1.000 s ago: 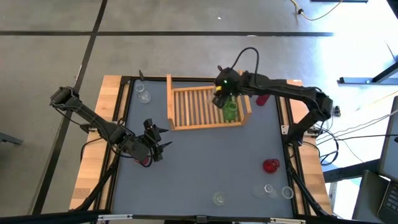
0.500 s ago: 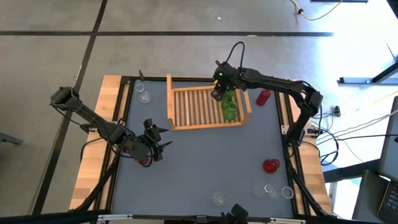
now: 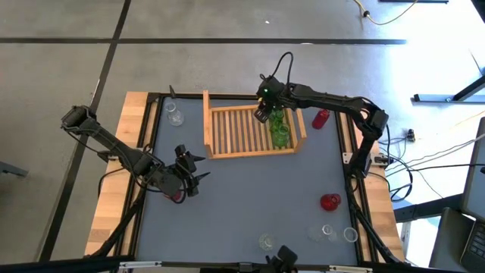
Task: Sort vases onto shelf
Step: Put the transparent vase on the shelf
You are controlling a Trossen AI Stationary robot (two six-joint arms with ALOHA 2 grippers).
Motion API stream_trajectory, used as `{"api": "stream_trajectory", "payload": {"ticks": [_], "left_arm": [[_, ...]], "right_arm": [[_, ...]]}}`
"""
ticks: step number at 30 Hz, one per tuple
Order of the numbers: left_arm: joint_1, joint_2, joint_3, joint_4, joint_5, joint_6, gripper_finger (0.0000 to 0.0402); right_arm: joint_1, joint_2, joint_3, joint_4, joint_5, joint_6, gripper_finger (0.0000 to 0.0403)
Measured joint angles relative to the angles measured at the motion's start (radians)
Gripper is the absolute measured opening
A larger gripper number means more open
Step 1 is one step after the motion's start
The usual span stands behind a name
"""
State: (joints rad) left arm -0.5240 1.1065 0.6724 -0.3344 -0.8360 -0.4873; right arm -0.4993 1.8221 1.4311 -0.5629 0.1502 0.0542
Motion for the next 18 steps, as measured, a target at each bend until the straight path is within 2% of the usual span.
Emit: {"api": "stream_trajectory", "payload": {"ticks": [7, 18], "left_arm": [[0.0, 0.0, 0.0, 0.0, 0.0, 0.0, 0.0259], [0.0, 0.0, 0.0, 0.0, 0.009, 0.0, 0.0259]], "right_arm": [[0.001, 0.001, 0.0, 0.009, 0.012, -0.002, 0.0191], [0.002, 0.003, -0.002, 0.015, 0.03, -0.001, 0.0277]]}}
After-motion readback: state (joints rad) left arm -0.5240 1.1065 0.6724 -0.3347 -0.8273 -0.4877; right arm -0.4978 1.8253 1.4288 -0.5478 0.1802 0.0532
